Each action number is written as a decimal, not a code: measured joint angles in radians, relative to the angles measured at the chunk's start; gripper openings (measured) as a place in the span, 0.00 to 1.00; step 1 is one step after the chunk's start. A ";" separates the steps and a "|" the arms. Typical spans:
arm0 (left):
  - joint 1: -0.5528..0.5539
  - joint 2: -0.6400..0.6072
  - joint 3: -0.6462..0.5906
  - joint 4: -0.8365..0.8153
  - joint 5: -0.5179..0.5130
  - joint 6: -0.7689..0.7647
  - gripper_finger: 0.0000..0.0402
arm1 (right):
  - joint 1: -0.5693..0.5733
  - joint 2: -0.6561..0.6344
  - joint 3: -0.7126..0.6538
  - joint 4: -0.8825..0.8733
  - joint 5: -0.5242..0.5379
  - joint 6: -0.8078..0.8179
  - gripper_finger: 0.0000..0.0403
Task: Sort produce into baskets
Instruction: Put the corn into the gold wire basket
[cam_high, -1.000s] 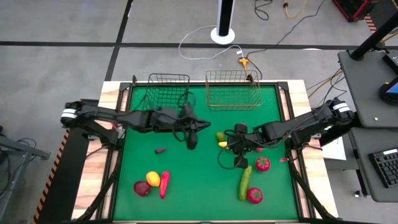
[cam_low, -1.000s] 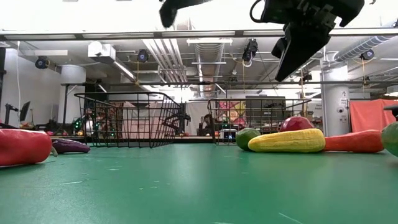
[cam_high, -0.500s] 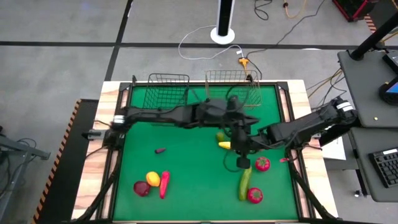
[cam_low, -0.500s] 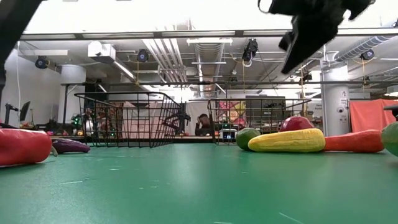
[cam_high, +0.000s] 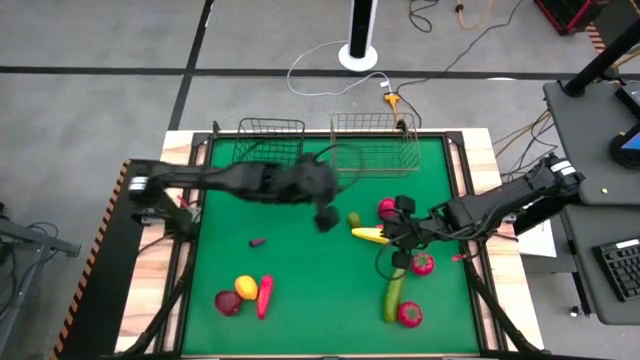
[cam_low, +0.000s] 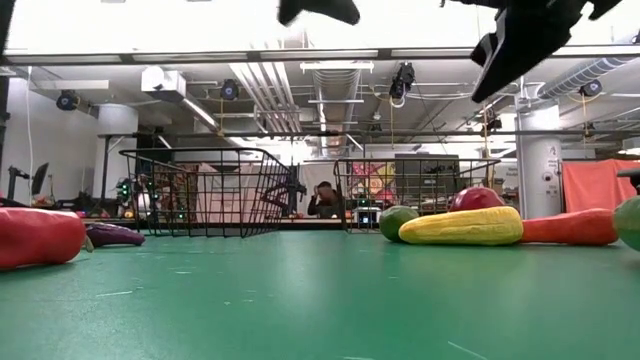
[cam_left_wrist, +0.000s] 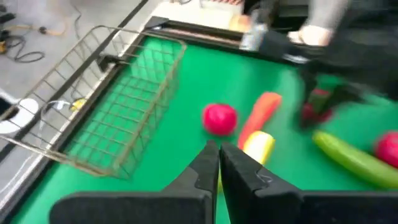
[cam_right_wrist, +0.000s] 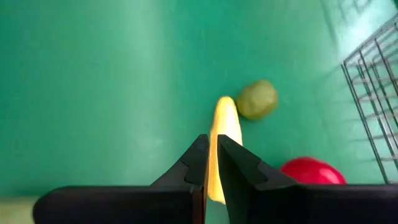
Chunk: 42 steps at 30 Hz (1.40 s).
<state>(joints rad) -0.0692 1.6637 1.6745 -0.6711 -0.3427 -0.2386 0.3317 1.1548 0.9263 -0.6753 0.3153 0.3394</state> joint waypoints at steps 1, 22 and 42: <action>-0.011 -0.049 -0.052 -0.012 -0.004 -0.013 0.00 | -0.001 0.001 -0.001 -0.003 0.001 0.001 0.07; -0.071 -0.433 -0.384 0.169 -0.067 -0.077 0.00 | -0.010 0.005 0.000 0.016 0.001 -0.015 0.07; -0.071 -0.092 0.079 -0.018 -0.166 -0.051 0.00 | -0.010 0.005 0.000 0.030 0.000 -0.052 0.07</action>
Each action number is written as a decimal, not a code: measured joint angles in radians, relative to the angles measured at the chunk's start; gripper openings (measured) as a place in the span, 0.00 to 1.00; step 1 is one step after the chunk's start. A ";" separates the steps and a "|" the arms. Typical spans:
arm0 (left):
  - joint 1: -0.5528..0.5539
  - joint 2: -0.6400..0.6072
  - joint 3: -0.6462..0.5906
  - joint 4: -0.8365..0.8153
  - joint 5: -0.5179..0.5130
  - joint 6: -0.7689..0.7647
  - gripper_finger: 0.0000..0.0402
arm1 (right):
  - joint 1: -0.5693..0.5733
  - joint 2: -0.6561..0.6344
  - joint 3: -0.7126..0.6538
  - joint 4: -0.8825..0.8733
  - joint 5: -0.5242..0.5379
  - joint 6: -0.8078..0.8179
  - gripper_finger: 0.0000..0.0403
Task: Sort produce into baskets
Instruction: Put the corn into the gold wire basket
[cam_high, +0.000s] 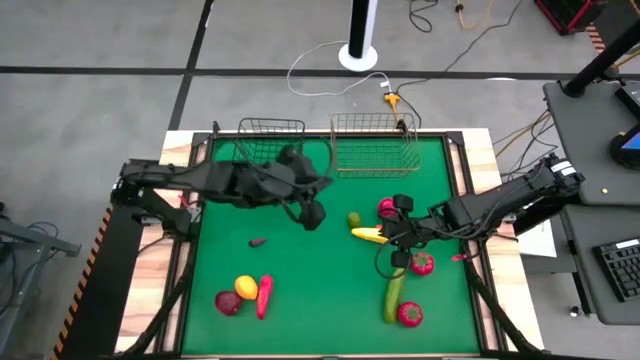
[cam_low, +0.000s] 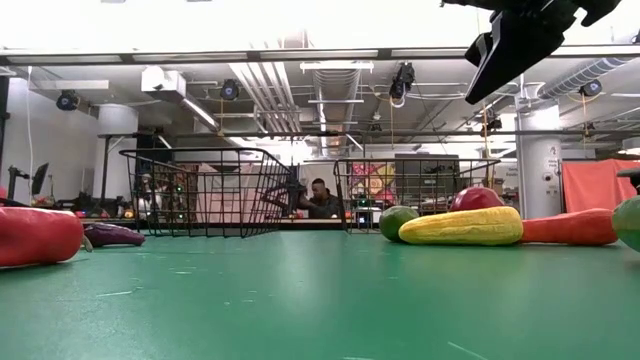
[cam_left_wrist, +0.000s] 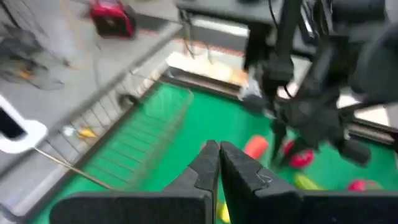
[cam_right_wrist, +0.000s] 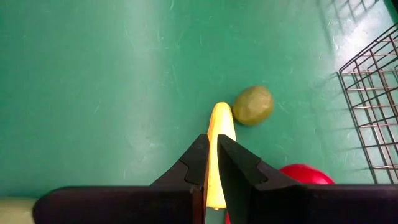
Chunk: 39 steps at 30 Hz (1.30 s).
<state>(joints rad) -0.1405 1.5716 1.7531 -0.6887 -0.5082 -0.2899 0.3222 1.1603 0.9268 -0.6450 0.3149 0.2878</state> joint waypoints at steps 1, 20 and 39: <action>0.001 0.011 0.041 -0.064 -0.006 0.008 0.00 | 0.000 0.000 0.000 -0.001 0.000 0.000 0.07; -0.017 0.209 0.323 -0.368 -0.061 -0.098 0.00 | 0.000 0.000 0.001 0.031 0.000 -0.010 0.07; -0.300 -0.015 -0.228 -0.292 -0.257 -0.372 0.00 | 0.000 -0.001 0.001 0.033 0.000 -0.008 0.07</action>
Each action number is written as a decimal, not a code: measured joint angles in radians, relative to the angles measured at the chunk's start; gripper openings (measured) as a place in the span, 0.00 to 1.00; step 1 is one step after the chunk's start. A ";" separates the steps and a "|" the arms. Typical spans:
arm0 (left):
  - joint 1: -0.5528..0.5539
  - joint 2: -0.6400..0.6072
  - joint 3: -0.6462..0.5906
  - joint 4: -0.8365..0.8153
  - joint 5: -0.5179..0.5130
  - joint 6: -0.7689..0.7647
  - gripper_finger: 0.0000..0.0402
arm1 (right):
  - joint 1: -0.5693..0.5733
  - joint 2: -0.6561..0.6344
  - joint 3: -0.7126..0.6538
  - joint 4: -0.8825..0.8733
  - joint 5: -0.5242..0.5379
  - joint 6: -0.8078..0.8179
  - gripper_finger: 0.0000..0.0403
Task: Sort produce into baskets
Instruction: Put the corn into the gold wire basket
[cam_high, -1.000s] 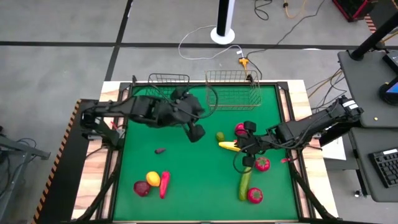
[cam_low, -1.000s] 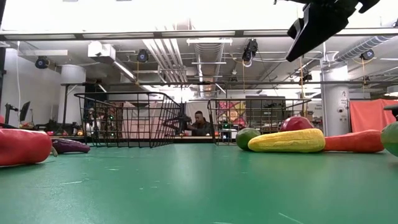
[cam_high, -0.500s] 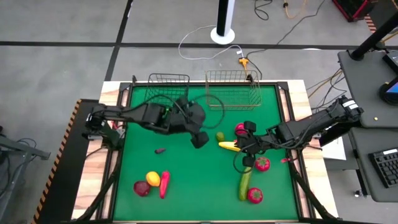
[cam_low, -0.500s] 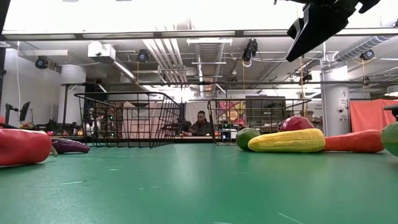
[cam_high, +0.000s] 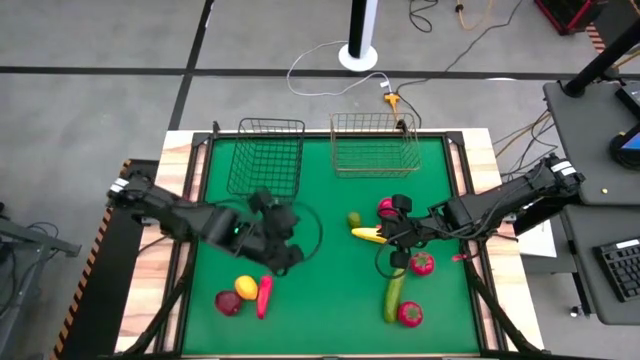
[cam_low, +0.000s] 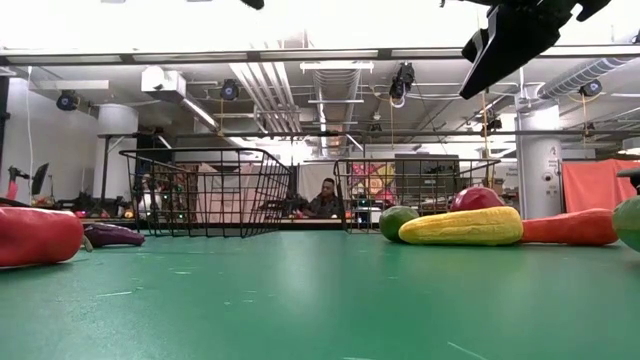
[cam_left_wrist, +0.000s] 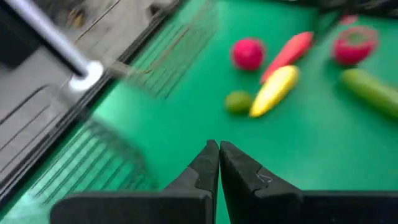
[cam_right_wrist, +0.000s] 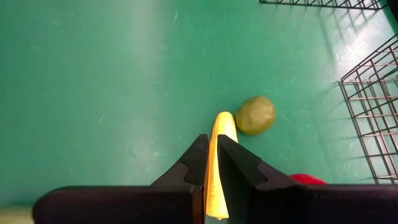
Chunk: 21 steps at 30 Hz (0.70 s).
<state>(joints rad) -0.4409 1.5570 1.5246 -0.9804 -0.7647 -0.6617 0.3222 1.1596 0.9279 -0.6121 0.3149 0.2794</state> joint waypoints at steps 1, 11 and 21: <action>-0.023 -0.022 -0.040 0.076 -0.004 0.035 0.00 | 0.000 0.000 0.000 0.000 0.000 -0.001 0.07; -0.121 -0.248 -0.430 0.774 -0.014 0.329 0.00 | -0.002 0.001 0.000 0.156 0.000 0.066 0.07; -0.133 -0.477 -0.794 1.403 -0.027 0.583 0.00 | -0.002 0.001 0.000 0.264 -0.003 -0.025 0.07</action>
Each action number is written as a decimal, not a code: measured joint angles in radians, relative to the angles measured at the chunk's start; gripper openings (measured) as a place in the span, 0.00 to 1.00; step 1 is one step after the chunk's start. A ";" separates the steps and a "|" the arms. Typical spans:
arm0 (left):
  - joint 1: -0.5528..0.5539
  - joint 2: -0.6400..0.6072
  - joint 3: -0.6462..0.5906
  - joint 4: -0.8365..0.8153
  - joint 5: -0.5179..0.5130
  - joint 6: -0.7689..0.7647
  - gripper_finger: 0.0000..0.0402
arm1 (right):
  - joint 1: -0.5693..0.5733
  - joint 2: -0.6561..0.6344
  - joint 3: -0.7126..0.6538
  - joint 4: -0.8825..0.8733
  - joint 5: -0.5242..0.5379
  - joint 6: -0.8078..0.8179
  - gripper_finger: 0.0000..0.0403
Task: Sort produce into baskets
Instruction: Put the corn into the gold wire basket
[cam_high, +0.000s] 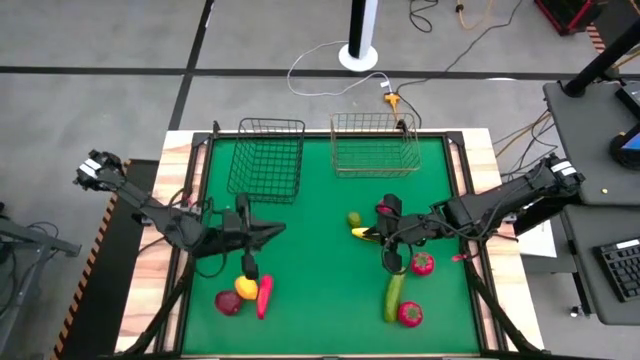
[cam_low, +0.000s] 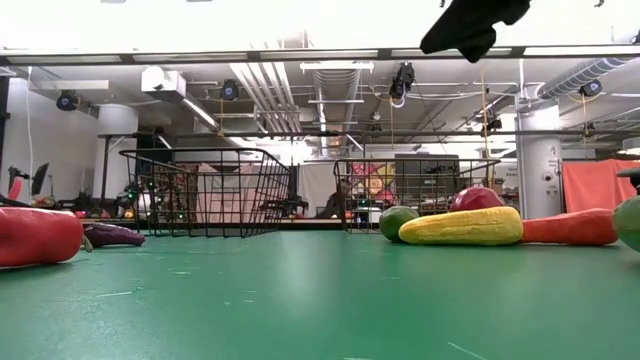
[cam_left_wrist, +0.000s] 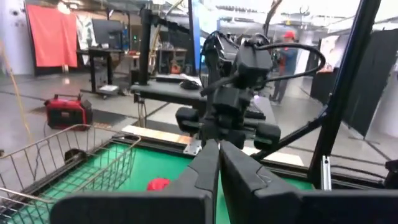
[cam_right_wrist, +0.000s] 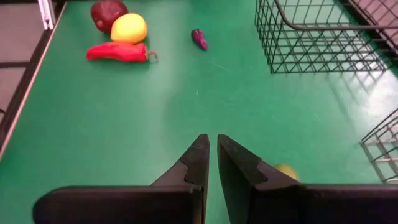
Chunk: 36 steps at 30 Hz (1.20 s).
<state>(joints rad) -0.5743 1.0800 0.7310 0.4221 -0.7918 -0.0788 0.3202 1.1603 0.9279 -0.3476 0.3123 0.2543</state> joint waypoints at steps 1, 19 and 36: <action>0.000 -0.006 -0.022 0.022 0.001 0.008 0.00 | 0.000 0.000 0.000 0.000 0.000 0.006 0.07; 0.009 -0.029 -0.059 0.305 -0.041 0.206 0.00 | -0.009 0.041 0.000 -0.248 0.047 0.046 0.07; 0.006 -0.143 -0.064 0.284 -0.051 0.306 0.00 | -0.024 0.277 0.032 -0.255 0.042 0.046 0.31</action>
<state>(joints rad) -0.5686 0.9375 0.6670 0.7062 -0.8425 0.2270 0.2960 1.4369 0.9603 -0.6022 0.3540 0.3002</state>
